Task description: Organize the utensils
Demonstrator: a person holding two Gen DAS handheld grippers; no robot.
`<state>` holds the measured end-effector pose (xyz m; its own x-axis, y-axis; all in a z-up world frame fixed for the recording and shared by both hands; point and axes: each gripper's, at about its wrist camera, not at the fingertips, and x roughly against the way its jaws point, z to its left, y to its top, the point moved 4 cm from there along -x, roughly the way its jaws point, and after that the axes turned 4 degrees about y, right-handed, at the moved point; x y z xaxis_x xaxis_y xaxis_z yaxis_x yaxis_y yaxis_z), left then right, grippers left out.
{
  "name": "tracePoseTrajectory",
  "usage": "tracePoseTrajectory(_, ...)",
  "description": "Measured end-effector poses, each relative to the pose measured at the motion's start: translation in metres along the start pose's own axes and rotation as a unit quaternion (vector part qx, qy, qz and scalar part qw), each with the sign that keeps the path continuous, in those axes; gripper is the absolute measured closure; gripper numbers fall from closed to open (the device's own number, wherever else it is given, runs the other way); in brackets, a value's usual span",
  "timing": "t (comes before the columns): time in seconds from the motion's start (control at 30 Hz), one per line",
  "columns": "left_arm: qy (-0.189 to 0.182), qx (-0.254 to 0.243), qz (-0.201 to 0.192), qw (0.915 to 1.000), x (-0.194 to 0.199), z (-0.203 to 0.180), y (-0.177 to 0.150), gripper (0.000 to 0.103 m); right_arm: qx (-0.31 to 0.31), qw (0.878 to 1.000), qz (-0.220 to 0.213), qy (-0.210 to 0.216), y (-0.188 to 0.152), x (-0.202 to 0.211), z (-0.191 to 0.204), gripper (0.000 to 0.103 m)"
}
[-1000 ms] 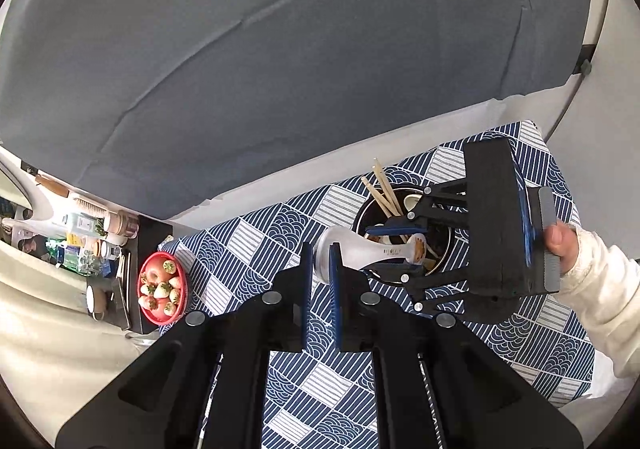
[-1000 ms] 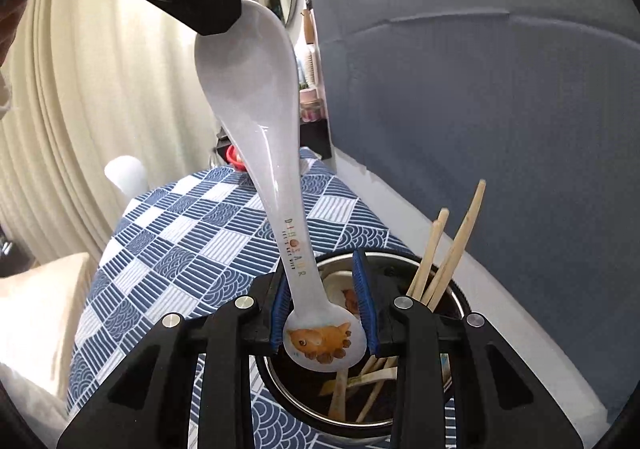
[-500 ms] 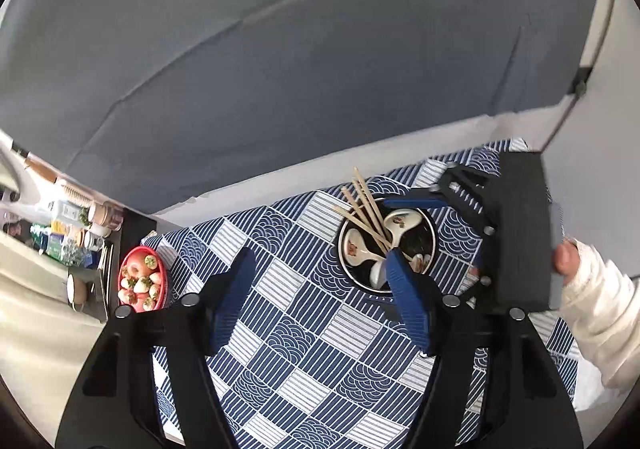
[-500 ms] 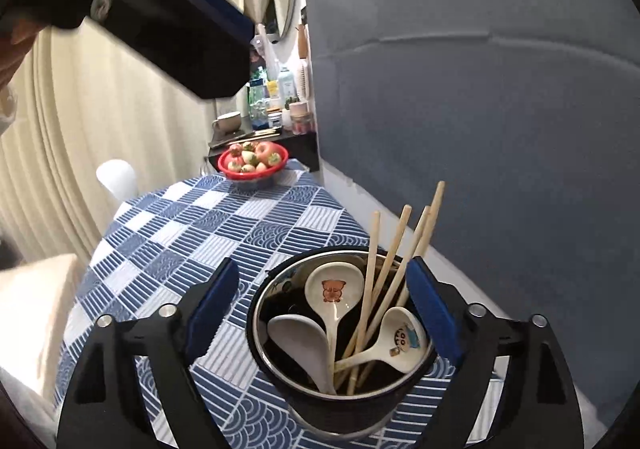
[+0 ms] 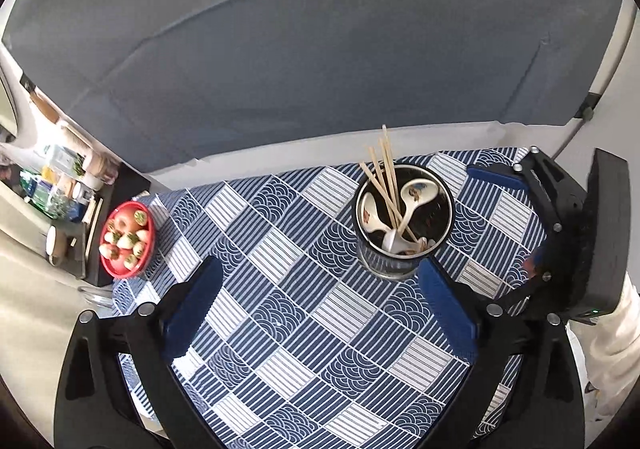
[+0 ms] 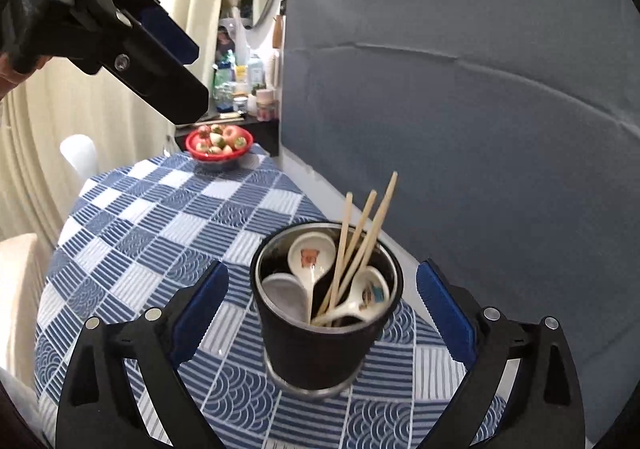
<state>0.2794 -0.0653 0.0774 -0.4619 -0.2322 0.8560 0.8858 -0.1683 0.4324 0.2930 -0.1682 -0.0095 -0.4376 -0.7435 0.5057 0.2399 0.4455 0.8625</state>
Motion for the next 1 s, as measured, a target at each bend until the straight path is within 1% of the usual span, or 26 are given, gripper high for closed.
tracePoseTrajectory(0.1, -0.025, 0.006, -0.008, 0.9996, -0.002, 0.004, -0.012, 0.007, 0.011, 0.999, 0.008, -0.032, -0.006, 0.009, 0.007, 0.011)
tracePoseTrajectory(0.17, -0.033, 0.007, -0.018, 0.9992, -0.003, 0.008, -0.021, 0.007, 0.007, 0.999, 0.021, -0.047, -0.009, 0.012, 0.012, 0.011)
tracePoseTrajectory(0.3, -0.053, 0.008, -0.032, 0.998, -0.001, 0.017, -0.038, 0.006, 0.0, 0.996, 0.022, -0.089, -0.009, 0.022, 0.022, 0.01)
tracePoseTrajectory(0.43, -0.066, 0.022, -0.059, 0.9958, 0.001, 0.034, -0.055, 0.006, -0.029, 0.991, 0.024, -0.131, -0.008, 0.031, 0.03, 0.01)
tracePoseTrajectory(0.5, -0.083, 0.041, -0.081, 0.9923, 0.004, 0.044, -0.066, 0.006, -0.042, 0.987, 0.028, -0.149, -0.008, 0.035, 0.035, 0.01)
tracePoseTrajectory(0.57, -0.091, 0.052, -0.099, 0.9895, 0.007, 0.049, -0.073, 0.006, -0.052, 0.985, 0.03, -0.159, -0.01, 0.041, 0.04, 0.009)
tracePoseTrajectory(0.7, -0.065, 0.063, -0.14, 0.986, 0.01, 0.054, -0.093, 0.006, -0.07, 0.982, 0.046, -0.169, -0.014, 0.046, 0.053, 0.009)
tracePoseTrajectory(0.77, -0.065, 0.097, -0.152, 0.9815, 0.005, 0.056, -0.104, 0.006, -0.073, 0.979, 0.045, -0.183, -0.016, 0.05, 0.062, 0.009)
tracePoseTrajectory(0.83, -0.074, 0.12, -0.165, 0.9761, 0.002, 0.058, -0.115, 0.006, -0.082, 0.976, 0.047, -0.196, -0.019, 0.053, 0.068, 0.008)
tracePoseTrajectory(0.87, -0.083, 0.134, -0.17, 0.9728, -0.001, 0.058, -0.123, 0.006, -0.087, 0.975, 0.049, -0.197, -0.021, 0.054, 0.071, 0.008)
tracePoseTrajectory(0.9, -0.084, 0.143, -0.167, 0.9719, -0.005, 0.058, -0.129, 0.006, -0.091, 0.975, 0.051, -0.196, -0.022, 0.054, 0.075, 0.008)
tracePoseTrajectory(1.0, -0.085, 0.156, -0.155, 0.9719, -0.017, 0.056, -0.147, 0.006, -0.097, 0.975, 0.062, -0.191, -0.028, 0.057, 0.088, 0.008)
